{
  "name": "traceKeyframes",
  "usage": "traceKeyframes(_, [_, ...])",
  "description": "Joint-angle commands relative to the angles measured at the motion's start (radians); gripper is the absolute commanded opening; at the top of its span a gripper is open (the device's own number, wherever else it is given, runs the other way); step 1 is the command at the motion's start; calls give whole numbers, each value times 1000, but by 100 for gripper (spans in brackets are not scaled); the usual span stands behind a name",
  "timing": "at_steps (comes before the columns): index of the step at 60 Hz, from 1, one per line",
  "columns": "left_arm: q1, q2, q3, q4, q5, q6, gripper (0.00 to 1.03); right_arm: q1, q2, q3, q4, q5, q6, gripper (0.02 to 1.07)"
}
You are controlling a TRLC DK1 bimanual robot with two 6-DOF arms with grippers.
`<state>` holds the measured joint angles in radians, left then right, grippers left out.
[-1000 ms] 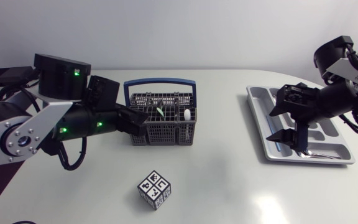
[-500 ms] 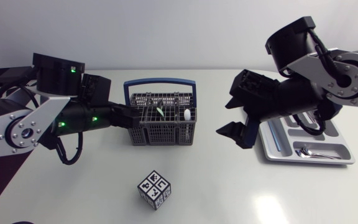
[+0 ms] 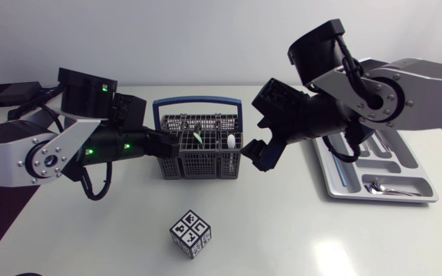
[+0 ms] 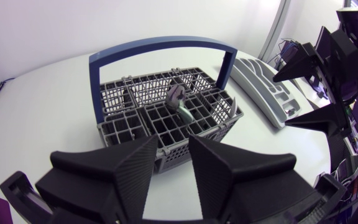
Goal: Transfer all utensils from the basket to the drawer tray.
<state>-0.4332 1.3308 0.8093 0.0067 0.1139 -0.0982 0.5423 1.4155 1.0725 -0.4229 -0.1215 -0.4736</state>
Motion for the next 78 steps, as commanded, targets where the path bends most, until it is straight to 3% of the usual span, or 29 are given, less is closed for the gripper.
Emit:
traceKeyframes(1, [-6,27,45,13,-2,-20,40,5,26,33,24,10,44,102])
traceKeyframes(11, [-13,67,88,-1,3,-61,40,10,51,52,39,33,87,102])
traceKeyframes(20, [-18,130,192,-129,9,-166,40,7,53,50,50,36,107,102])
traceKeyframes(37, [-22,254,337,-261,73,-376,40,2,45,17,50,36,119,102])
traceKeyframes(62, [-36,423,472,-309,90,-572,39,-33,-13,-60,78,29,107,102])
traceKeyframes(78, [-29,427,484,-306,89,-607,24,-56,-50,-115,93,19,95,102])
